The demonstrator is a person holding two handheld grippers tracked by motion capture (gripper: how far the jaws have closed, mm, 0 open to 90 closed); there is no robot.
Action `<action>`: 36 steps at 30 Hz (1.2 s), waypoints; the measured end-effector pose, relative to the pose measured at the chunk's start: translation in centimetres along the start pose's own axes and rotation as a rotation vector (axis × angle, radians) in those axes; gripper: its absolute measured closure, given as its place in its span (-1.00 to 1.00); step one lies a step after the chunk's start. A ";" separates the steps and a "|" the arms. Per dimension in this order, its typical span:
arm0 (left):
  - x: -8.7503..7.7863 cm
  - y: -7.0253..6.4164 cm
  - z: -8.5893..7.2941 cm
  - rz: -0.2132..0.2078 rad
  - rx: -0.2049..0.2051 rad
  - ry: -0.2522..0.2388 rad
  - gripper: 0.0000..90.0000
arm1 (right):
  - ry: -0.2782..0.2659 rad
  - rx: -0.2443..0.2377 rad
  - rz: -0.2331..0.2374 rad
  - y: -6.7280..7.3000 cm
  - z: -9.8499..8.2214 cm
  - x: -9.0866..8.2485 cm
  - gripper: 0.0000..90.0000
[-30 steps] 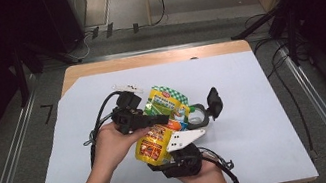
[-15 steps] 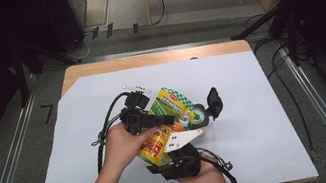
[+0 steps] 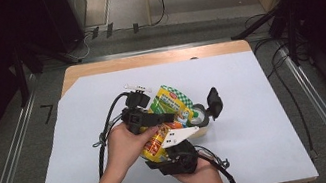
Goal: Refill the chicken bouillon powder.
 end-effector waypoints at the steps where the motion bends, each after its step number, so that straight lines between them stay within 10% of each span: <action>1: 0.1 -0.1 0.0 -0.006 -0.001 0.001 0.70 | -0.001 0.001 0.003 0.0 0.0 -0.1 0.47; 13: -0.1 0.0 0.0 -0.069 -0.011 0.041 0.35 | -0.045 0.114 0.124 0.3 0.7 -0.8 0.48; 36: 0.0 0.6 0.6 0.010 -0.086 0.079 0.71 | 0.010 0.042 0.079 0.3 1.0 -0.6 0.40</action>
Point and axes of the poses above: each handheld gripper's, and its own axes: x roughly forward along the jaws, z roughly out of its top, y roughly to its left, the point moved 10 cm from there along x, roughly forward along the jaws, and after that the axes turned 3 degrees about -y, right-handed, at the moved point
